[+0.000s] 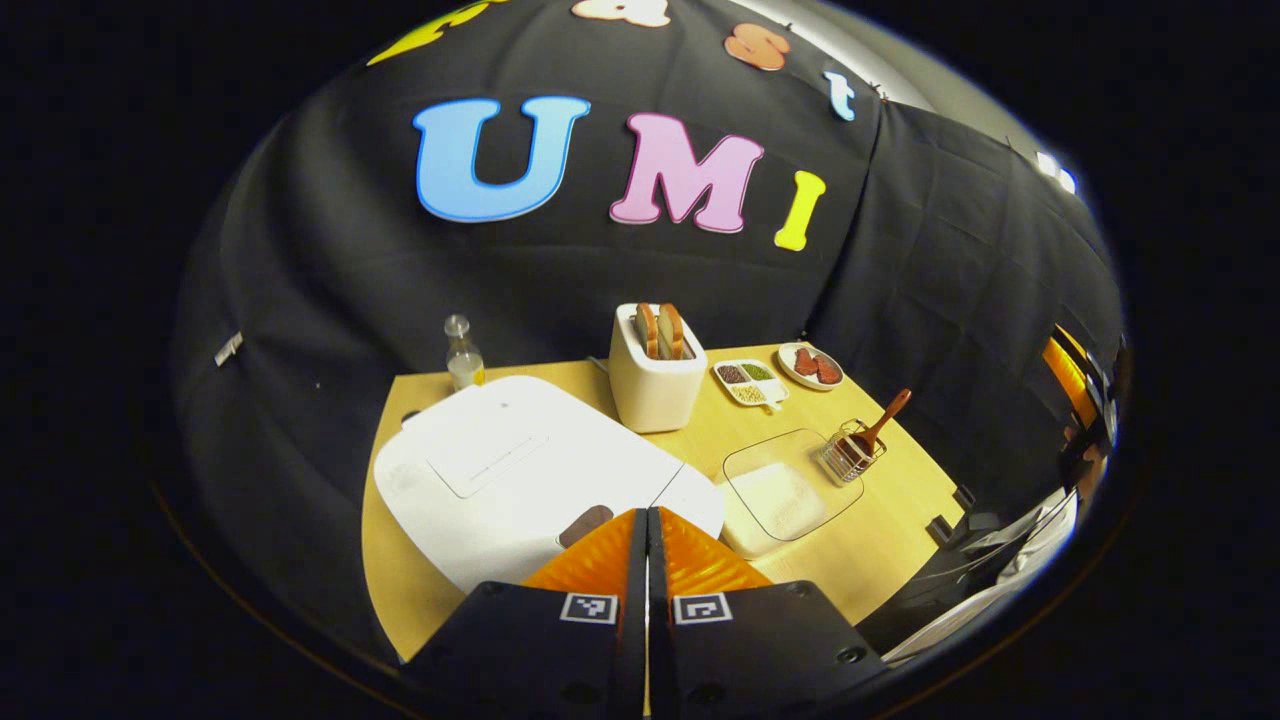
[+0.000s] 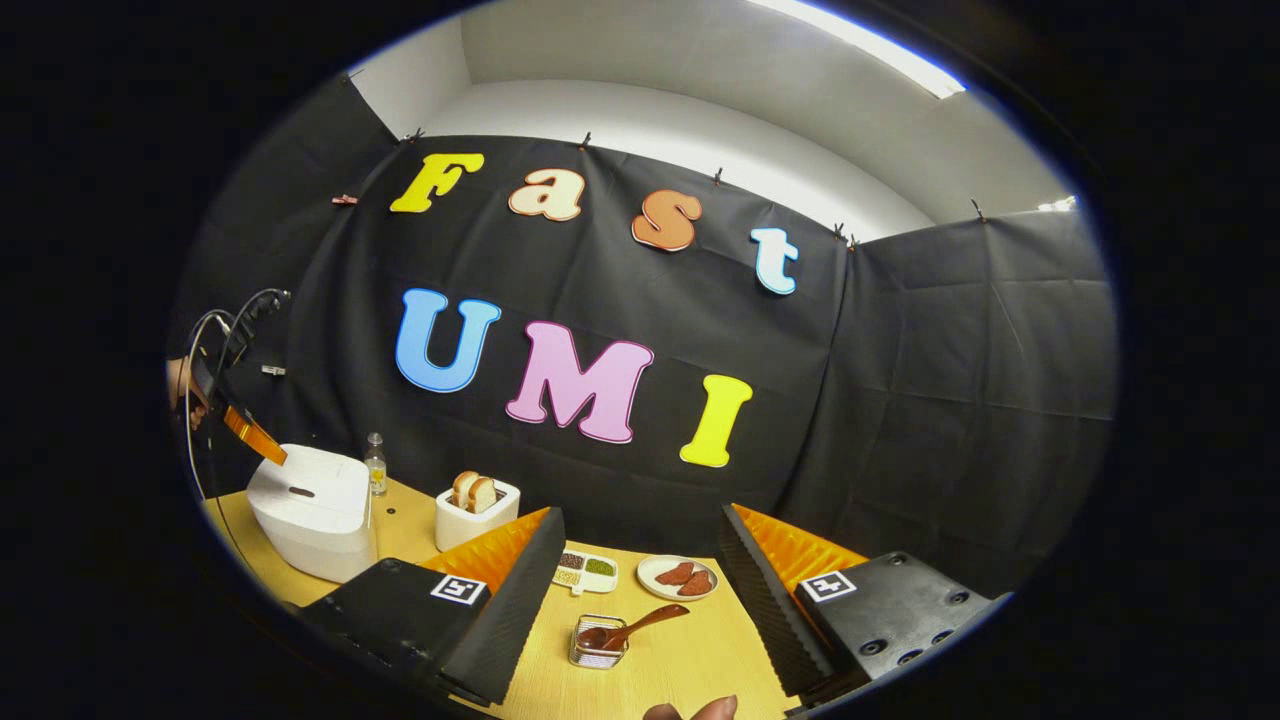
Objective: Close the left gripper, press the button to open the rice cooker; take a wooden spoon from the chopstick holder with the right hand, scoop a spoonful of rice and pour it into the rice cooker, then put the wooden spoon back into the chopstick holder.
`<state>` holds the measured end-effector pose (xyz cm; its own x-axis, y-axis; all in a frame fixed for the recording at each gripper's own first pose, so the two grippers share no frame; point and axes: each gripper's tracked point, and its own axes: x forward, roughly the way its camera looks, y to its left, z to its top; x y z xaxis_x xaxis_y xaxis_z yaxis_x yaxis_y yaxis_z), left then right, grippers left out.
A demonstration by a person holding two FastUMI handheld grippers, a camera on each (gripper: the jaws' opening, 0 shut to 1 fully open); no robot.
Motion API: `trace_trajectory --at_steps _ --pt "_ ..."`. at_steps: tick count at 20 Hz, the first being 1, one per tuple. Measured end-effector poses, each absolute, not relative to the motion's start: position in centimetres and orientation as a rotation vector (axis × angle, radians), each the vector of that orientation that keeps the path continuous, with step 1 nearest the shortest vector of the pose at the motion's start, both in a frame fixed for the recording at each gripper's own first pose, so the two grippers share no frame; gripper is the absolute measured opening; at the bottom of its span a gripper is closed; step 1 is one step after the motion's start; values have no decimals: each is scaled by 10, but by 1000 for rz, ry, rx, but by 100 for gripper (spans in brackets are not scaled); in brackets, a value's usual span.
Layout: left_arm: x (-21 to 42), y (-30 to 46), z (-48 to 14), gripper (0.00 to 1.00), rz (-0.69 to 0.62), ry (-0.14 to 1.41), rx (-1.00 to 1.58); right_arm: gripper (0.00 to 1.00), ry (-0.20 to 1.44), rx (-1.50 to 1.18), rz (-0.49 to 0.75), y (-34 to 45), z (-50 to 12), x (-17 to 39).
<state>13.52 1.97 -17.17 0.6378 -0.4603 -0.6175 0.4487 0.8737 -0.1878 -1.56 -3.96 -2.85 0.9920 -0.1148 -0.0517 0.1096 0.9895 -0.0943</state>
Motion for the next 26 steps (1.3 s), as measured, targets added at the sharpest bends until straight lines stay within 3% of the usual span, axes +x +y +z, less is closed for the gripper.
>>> trace_trajectory --at_steps 11,15,26 --pt "167 22 -219 3 -466 816 -100 98 105 -98 -166 -55 -48 -12" --pt "167 21 -233 6 -451 858 -121 98 107 -124 -174 -57 -48 -10" --pt "170 25 -233 7 -439 885 -141 98 84 -164 -177 -56 -41 -19"
